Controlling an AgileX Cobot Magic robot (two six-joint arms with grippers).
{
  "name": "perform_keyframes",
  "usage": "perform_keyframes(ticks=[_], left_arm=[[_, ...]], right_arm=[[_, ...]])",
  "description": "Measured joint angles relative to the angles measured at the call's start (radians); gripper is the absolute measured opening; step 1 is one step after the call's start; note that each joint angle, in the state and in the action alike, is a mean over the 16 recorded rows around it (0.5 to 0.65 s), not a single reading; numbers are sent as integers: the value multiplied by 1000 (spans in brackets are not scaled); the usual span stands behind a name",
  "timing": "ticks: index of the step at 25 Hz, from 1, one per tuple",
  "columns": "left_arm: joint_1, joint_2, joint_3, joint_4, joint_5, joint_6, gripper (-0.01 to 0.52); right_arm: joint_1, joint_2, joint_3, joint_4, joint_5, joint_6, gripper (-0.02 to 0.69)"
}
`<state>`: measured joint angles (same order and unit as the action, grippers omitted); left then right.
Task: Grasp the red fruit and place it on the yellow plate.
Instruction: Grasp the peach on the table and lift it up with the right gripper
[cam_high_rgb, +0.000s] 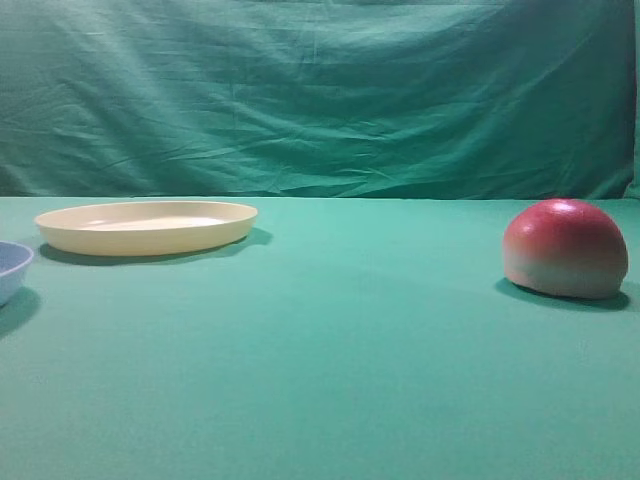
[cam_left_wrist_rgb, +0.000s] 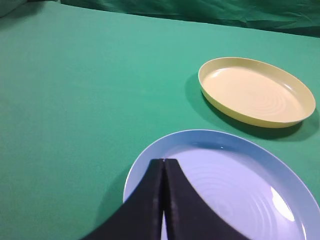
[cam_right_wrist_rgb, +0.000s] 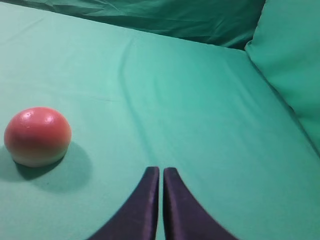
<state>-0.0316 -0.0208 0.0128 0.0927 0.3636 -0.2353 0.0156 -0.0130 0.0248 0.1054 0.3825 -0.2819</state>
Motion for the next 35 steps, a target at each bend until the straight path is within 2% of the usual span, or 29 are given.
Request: perform_keyframes(ticks=[26,35], left_arm=[[0,0,0,0,0,0,0],[0,0,0,0,0,0,0]], right_arm=[[0,0,0,4,-1,0,0],[0,0,-2,211,-109,-4,0]])
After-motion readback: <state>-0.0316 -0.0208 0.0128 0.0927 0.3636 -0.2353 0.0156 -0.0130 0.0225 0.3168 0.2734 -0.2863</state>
